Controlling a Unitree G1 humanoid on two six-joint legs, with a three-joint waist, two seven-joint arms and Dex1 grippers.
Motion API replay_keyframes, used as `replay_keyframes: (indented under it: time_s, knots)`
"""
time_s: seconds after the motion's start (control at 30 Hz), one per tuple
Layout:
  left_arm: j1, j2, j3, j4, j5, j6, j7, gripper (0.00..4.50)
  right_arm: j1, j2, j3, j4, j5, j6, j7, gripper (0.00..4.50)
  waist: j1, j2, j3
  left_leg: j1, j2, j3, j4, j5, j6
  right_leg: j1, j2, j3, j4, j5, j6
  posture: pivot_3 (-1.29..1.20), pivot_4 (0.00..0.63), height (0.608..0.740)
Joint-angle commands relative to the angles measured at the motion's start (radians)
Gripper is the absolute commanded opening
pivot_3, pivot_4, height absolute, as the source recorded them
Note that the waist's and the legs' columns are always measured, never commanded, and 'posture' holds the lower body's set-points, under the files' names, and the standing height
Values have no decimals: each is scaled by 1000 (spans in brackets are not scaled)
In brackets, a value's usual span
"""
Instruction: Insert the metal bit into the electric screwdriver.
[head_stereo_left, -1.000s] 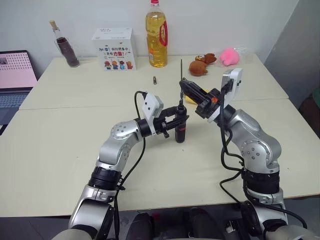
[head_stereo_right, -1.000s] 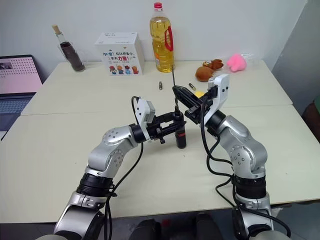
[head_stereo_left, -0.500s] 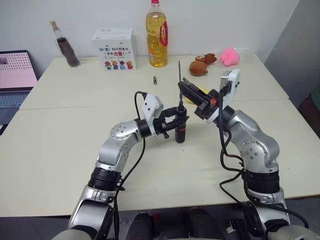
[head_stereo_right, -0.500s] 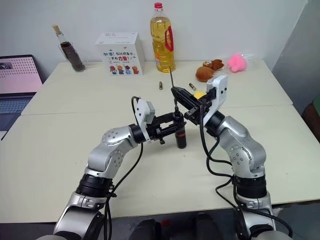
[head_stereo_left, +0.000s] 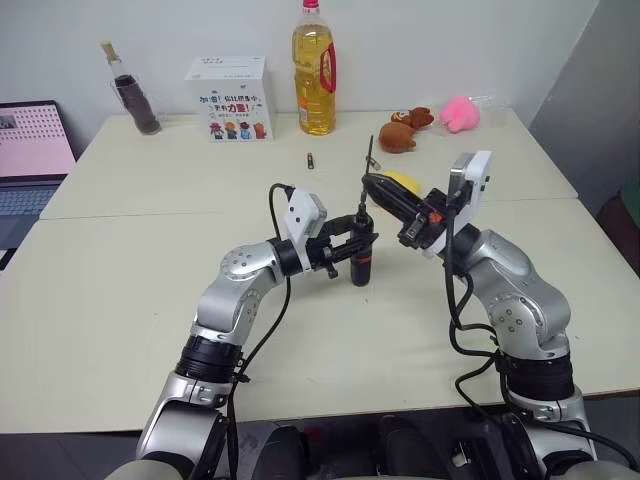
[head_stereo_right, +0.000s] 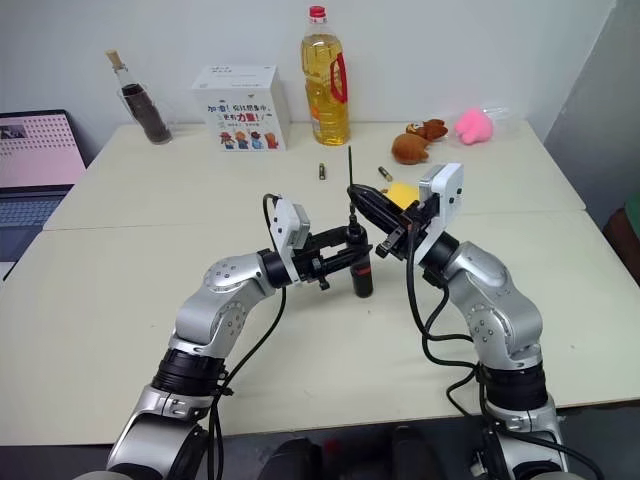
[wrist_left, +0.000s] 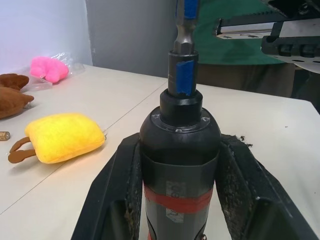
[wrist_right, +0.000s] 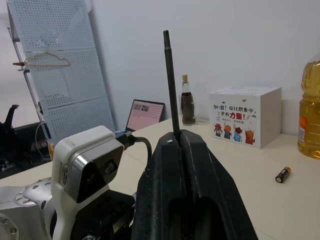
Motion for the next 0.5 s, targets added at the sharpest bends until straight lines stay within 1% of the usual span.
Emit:
replay_keyframes:
  time_s: [0.03,0.2,0.5]
  knots:
    - [-12,1,10,-15,5,-11,3,1671,26,-20,38,17,-21,22,22,17,0,0,0,0,0,0,0,0,0,0,0,0,0,0,0,0,150,740]
    - [-19,15,-5,-11,16,-22,-25,1671,5,-54,49,49,-17,32,73,17,0,0,0,0,0,0,0,0,0,0,0,0,0,0,0,0,150,740]
    - [-23,32,-19,15,39,-61,-84,1671,-81,-154,48,156,-14,32,227,17,0,0,0,1,0,1,0,0,0,1,0,0,0,0,0,0,150,740]
